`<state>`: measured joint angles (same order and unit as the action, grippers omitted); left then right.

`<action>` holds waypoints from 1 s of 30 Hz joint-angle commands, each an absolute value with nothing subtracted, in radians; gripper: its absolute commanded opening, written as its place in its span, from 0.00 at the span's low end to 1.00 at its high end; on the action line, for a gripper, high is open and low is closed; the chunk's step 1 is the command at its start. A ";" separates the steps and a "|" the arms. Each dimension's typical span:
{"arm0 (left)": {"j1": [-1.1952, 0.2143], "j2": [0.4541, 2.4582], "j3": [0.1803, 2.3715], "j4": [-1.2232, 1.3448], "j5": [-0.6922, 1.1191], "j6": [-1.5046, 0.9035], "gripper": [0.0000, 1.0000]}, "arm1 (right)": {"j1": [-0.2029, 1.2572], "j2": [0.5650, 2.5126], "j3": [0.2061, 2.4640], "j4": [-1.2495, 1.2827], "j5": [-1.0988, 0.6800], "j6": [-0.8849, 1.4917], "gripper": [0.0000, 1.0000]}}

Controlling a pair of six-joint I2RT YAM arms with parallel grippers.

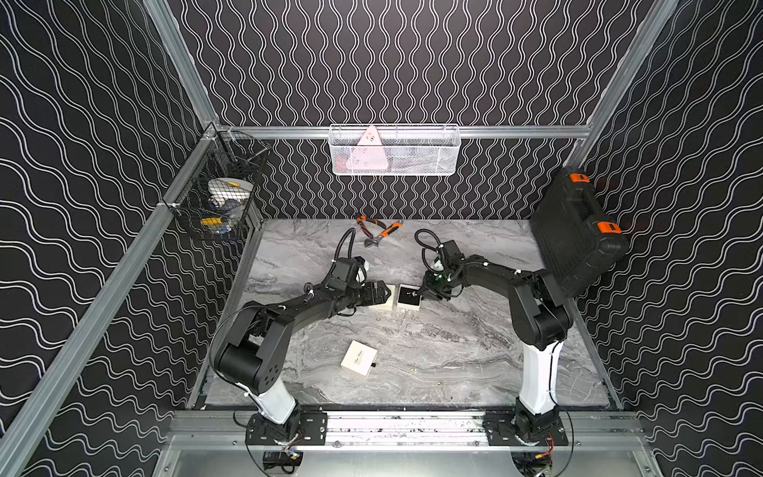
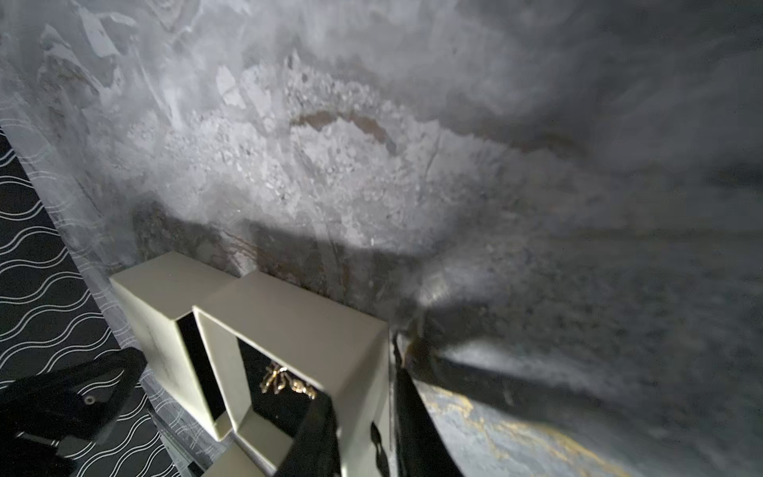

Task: Place the earrings into the drawer-style jewelry box
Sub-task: Close the drawer of the jewelry box.

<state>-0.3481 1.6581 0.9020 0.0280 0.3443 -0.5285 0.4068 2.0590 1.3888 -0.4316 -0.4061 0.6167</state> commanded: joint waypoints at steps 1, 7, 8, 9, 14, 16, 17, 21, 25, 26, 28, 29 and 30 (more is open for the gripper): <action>-0.351 1.649 0.897 0.064 0.363 -0.544 0.99 | 0.413 2.071 1.411 -0.466 -0.393 0.609 0.23; -0.356 1.630 0.893 0.055 0.352 -0.541 0.99 | 0.416 2.073 1.428 -0.487 -0.376 0.601 0.18; -0.357 1.625 0.894 0.048 0.346 -0.537 0.99 | 0.416 2.072 1.431 -0.492 -0.374 0.601 0.16; -0.357 1.622 0.897 0.042 0.340 -0.533 0.99 | 0.417 2.073 1.434 -0.498 -0.373 0.601 0.15; -0.357 1.605 0.906 0.004 0.294 -0.518 0.99 | 0.428 2.072 1.455 -0.537 -0.339 0.592 0.10; -0.356 1.605 0.914 -0.010 0.279 -0.514 0.99 | 0.433 2.074 1.468 -0.561 -0.320 0.586 0.08; -0.356 1.605 0.917 -0.016 0.271 -0.512 0.99 | 0.436 2.075 1.477 -0.579 -0.306 0.582 0.07; -0.353 1.605 0.936 -0.055 0.227 -0.502 0.99 | 0.449 2.082 1.528 -0.668 -0.242 0.558 0.04; -0.347 1.604 0.961 -0.101 0.176 -0.482 0.99 | 0.480 2.111 1.621 -0.835 -0.150 0.518 0.04; -0.345 1.604 0.963 -0.107 0.166 -0.479 0.99 | 0.483 2.122 1.646 -0.874 -0.132 0.507 0.04; -0.343 1.604 0.965 -0.108 0.159 -0.476 0.99 | 0.488 2.150 1.700 -0.954 -0.100 0.490 0.04; -0.341 1.605 0.963 -0.104 0.162 -0.477 0.99 | 0.494 2.166 1.726 -0.990 -0.085 0.481 0.04; -0.339 1.607 0.962 -0.099 0.165 -0.478 0.99 | 0.498 2.178 1.746 -1.013 -0.077 0.475 0.03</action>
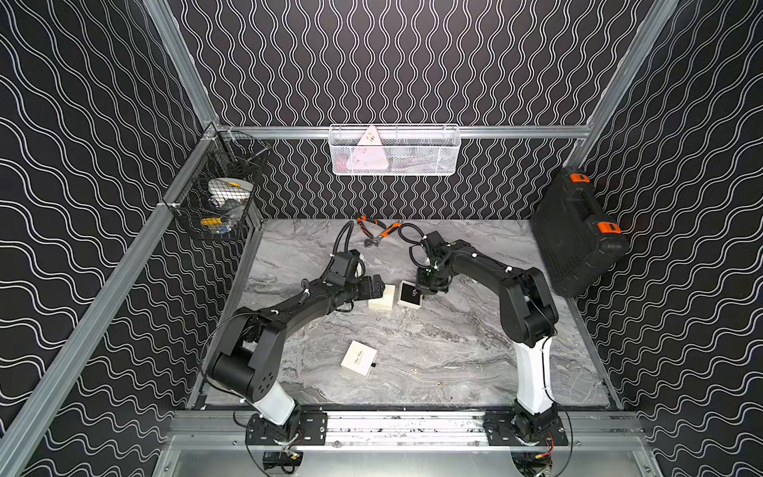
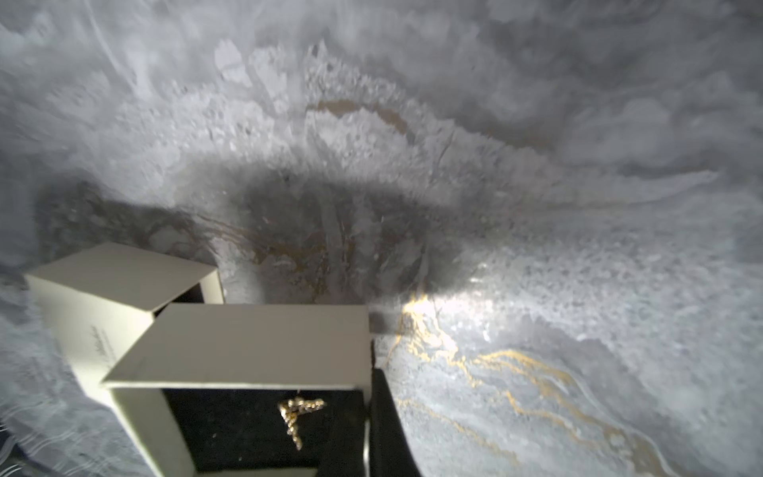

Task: Place the earrings into the drawer-style jewelry box
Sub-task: Close the drawer of the jewelry box.

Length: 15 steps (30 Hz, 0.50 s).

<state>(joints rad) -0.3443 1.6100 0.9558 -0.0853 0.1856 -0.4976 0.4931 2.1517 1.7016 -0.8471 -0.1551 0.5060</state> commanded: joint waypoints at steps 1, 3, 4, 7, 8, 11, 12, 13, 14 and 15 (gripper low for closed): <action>-0.337 1.612 0.962 -0.095 0.172 -0.480 0.99 | 0.502 2.195 1.775 -1.047 -0.067 0.470 0.03; -0.337 1.623 0.959 -0.076 0.185 -0.483 0.99 | 0.512 2.229 1.832 -1.102 -0.045 0.457 0.03; -0.335 1.634 0.959 -0.064 0.196 -0.486 0.99 | 0.515 2.248 1.860 -1.125 -0.037 0.450 0.03; -0.330 1.676 0.973 -0.036 0.251 -0.506 0.99 | 0.522 2.301 1.941 -1.185 -0.030 0.425 0.01; -0.329 1.688 0.978 -0.025 0.275 -0.517 0.99 | 0.525 2.319 1.965 -1.202 -0.020 0.420 0.00; -0.330 1.716 0.980 0.008 0.325 -0.545 0.99 | 0.537 2.344 2.009 -1.210 -0.018 0.414 0.00; -0.328 1.721 0.979 0.020 0.340 -0.554 0.99 | 0.543 2.349 2.017 -1.208 -0.018 0.416 0.00; -0.329 1.725 0.976 0.030 0.354 -0.562 0.99 | 0.551 2.355 2.027 -1.207 -0.020 0.417 0.00; -0.329 1.726 0.972 0.041 0.367 -0.571 0.99 | 0.558 2.361 2.036 -1.209 -0.020 0.417 0.00; -0.328 1.726 0.965 0.054 0.378 -0.578 0.99 | 0.563 2.368 2.044 -1.212 -0.019 0.419 0.00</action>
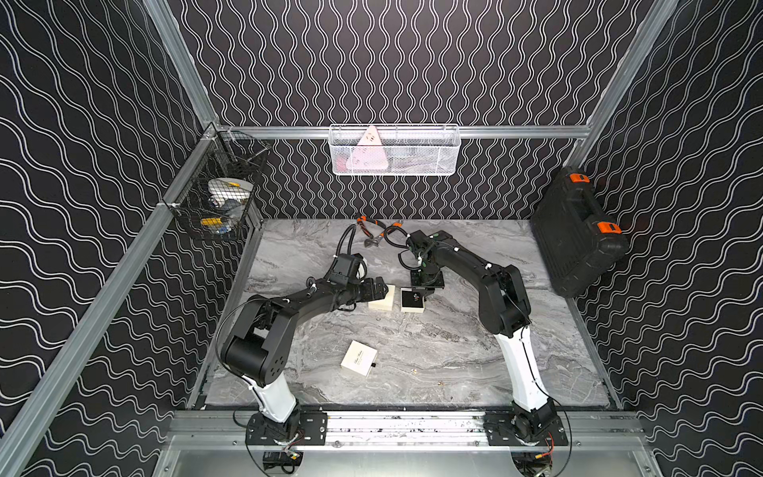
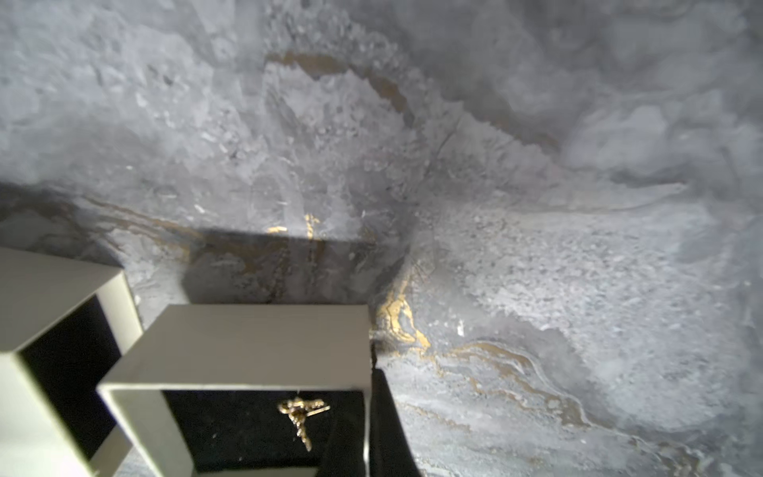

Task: Place the earrings into the drawer-style jewelry box
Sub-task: Close the drawer of the jewelry box.

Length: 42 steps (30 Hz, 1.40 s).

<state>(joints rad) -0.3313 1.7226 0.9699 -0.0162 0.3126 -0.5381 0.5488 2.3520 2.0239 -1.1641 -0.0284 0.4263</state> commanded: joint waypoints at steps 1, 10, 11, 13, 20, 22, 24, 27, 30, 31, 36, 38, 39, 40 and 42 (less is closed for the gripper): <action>-0.330 1.724 0.957 0.063 0.391 -0.587 0.99 | 0.569 2.376 2.057 -1.216 -0.020 0.419 0.00; -0.330 1.695 0.894 0.120 0.434 -0.633 0.99 | 0.580 2.420 2.114 -1.220 -0.008 0.418 0.00; -0.328 1.694 0.890 0.120 0.436 -0.636 0.99 | 0.580 2.424 2.125 -1.223 0.000 0.416 0.00; -0.330 1.690 0.886 0.120 0.436 -0.638 0.99 | 0.580 2.438 2.155 -1.241 0.009 0.412 0.00; -0.329 1.678 0.875 0.118 0.437 -0.632 0.99 | 0.593 2.496 2.255 -1.310 0.065 0.405 0.00; -0.330 1.677 0.873 0.117 0.437 -0.628 0.99 | 0.597 2.512 2.284 -1.333 0.086 0.402 0.00; -0.329 1.677 0.874 0.111 0.436 -0.621 0.99 | 0.598 2.522 2.305 -1.348 0.096 0.400 0.00; -0.329 1.678 0.874 0.109 0.437 -0.618 0.99 | 0.598 2.529 2.327 -1.355 0.102 0.399 0.00; -0.330 1.681 0.871 0.113 0.439 -0.617 0.99 | 0.598 2.533 2.350 -1.356 0.101 0.406 0.00; -0.329 1.683 0.870 0.115 0.440 -0.616 0.99 | 0.598 2.537 2.363 -1.359 0.102 0.408 0.00; -0.331 1.684 0.864 0.121 0.442 -0.617 0.99 | 0.600 2.554 2.413 -1.359 0.105 0.420 0.00; -0.331 1.684 0.864 0.121 0.442 -0.616 0.99 | 0.600 2.556 2.418 -1.352 0.104 0.421 0.00; -0.331 1.684 0.865 0.120 0.442 -0.615 0.99 | 0.600 2.558 2.420 -1.347 0.107 0.419 0.00; -0.332 1.686 0.865 0.120 0.440 -0.615 0.99 | 0.600 2.560 2.422 -1.346 0.109 0.417 0.00; -0.333 1.687 0.867 0.118 0.440 -0.612 0.99 | 0.600 2.570 2.435 -1.345 0.109 0.410 0.00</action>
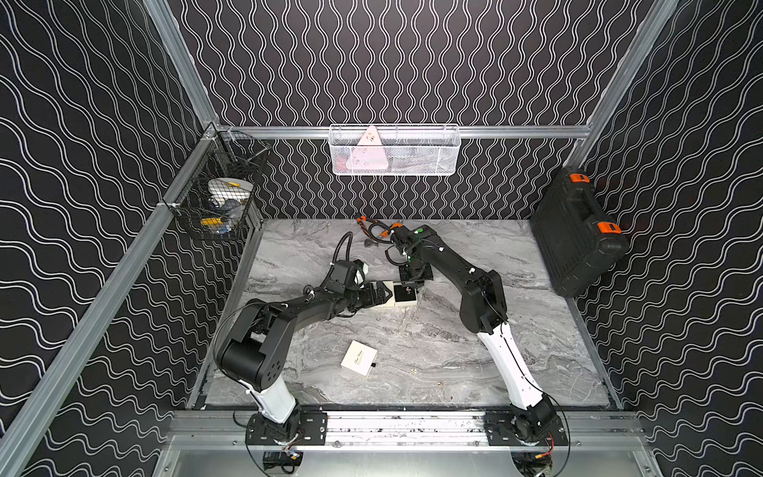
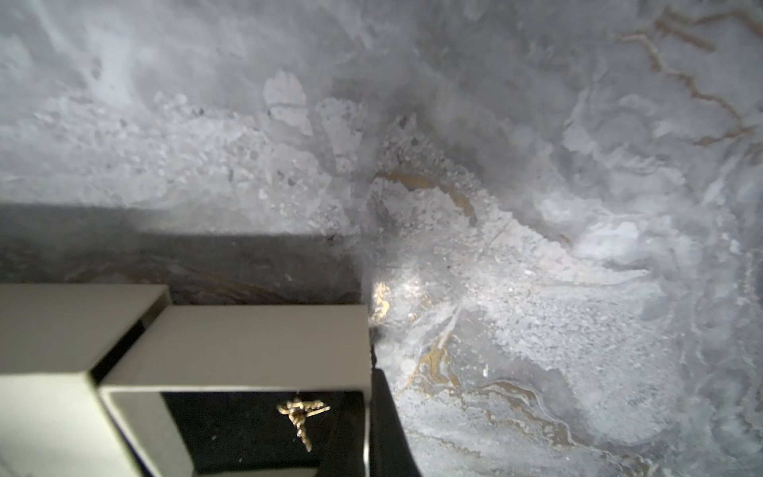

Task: Place the earrings into the drawer-style jewelry box
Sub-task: Close the drawer of the jewelry box.

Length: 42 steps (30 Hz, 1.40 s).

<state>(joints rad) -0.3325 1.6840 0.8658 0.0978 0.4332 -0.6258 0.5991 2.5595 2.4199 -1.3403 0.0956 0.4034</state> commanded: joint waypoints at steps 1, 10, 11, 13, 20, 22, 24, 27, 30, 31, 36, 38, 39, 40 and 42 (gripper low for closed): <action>-0.332 1.689 0.867 0.117 0.440 -0.611 0.99 | 0.600 2.574 2.441 -1.347 0.105 0.408 0.00; -0.346 1.692 0.864 0.116 0.432 -0.607 0.99 | 0.603 2.567 2.415 -1.312 0.071 0.433 0.00; -0.347 1.692 0.862 0.117 0.431 -0.607 0.99 | 0.602 2.565 2.416 -1.310 0.071 0.434 0.00; -0.352 1.693 0.862 0.116 0.428 -0.606 0.99 | 0.602 2.572 2.438 -1.316 0.075 0.425 0.00; -0.360 1.692 0.865 0.103 0.419 -0.594 0.99 | 0.602 2.580 2.460 -1.293 0.063 0.416 0.00; -0.361 1.693 0.867 0.100 0.417 -0.592 0.99 | 0.601 2.576 2.446 -1.275 0.054 0.416 0.00; -0.364 1.694 0.868 0.098 0.417 -0.589 0.99 | 0.601 2.572 2.438 -1.261 0.051 0.410 0.00; -0.369 1.691 0.867 0.094 0.413 -0.584 0.99 | 0.595 2.584 2.443 -1.253 0.059 0.413 0.00; -0.372 1.685 0.865 0.085 0.407 -0.579 0.99 | 0.586 2.596 2.452 -1.262 0.063 0.428 0.00; -0.375 1.681 0.864 0.082 0.404 -0.575 0.99 | 0.584 2.595 2.447 -1.261 0.065 0.434 0.00; -0.380 1.683 0.865 0.080 0.397 -0.572 0.99 | 0.580 2.586 2.427 -1.250 0.068 0.442 0.00; -0.382 1.683 0.864 0.078 0.394 -0.570 0.99 | 0.578 2.588 2.434 -1.253 0.072 0.439 0.00; -0.382 1.680 0.864 0.074 0.392 -0.568 0.99 | 0.574 2.588 2.438 -1.256 0.072 0.439 0.00; -0.383 1.678 0.864 0.071 0.389 -0.566 0.99 | 0.569 2.586 2.440 -1.258 0.074 0.438 0.00; -0.383 1.671 0.866 0.062 0.384 -0.560 0.99 | 0.561 2.578 2.437 -1.259 0.084 0.436 0.00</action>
<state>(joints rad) -0.3805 1.6817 0.8650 0.0635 0.3737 -0.5793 0.5694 2.5809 2.4371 -1.2915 0.0814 0.4114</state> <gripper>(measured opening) 0.987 0.058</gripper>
